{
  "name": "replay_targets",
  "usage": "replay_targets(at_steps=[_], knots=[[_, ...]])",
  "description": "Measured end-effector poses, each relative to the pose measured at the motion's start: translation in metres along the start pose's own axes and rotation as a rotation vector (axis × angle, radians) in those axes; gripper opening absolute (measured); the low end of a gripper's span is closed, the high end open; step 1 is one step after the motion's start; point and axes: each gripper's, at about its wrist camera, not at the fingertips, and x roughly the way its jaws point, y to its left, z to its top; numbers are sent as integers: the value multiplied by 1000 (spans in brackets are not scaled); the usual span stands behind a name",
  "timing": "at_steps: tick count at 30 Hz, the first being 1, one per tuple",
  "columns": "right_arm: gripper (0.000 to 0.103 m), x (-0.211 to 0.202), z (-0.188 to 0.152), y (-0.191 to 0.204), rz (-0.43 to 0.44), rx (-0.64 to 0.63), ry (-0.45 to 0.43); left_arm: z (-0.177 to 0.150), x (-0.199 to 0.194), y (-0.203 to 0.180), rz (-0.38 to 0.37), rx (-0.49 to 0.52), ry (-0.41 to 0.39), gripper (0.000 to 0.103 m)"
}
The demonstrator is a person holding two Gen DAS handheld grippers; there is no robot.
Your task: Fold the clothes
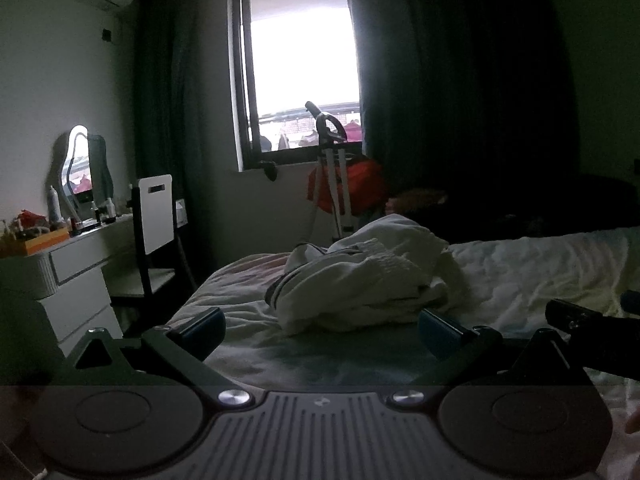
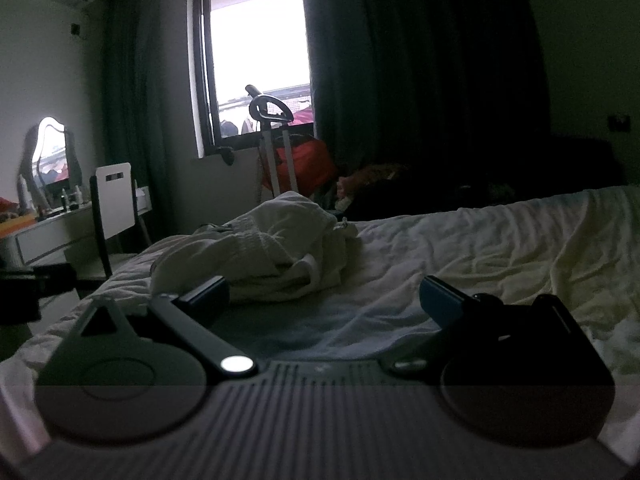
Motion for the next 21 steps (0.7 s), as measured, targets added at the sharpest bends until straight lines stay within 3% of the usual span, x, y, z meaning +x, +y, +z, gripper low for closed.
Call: replay_targets(at_steps=[14,21], knots=[[103,-10,-1,-7,6,53,-124,-2,7,5,-8,-31,9,103],[103,-12,4,-17,-7,88,-116,-15,24,1,-7,-20,35,103]])
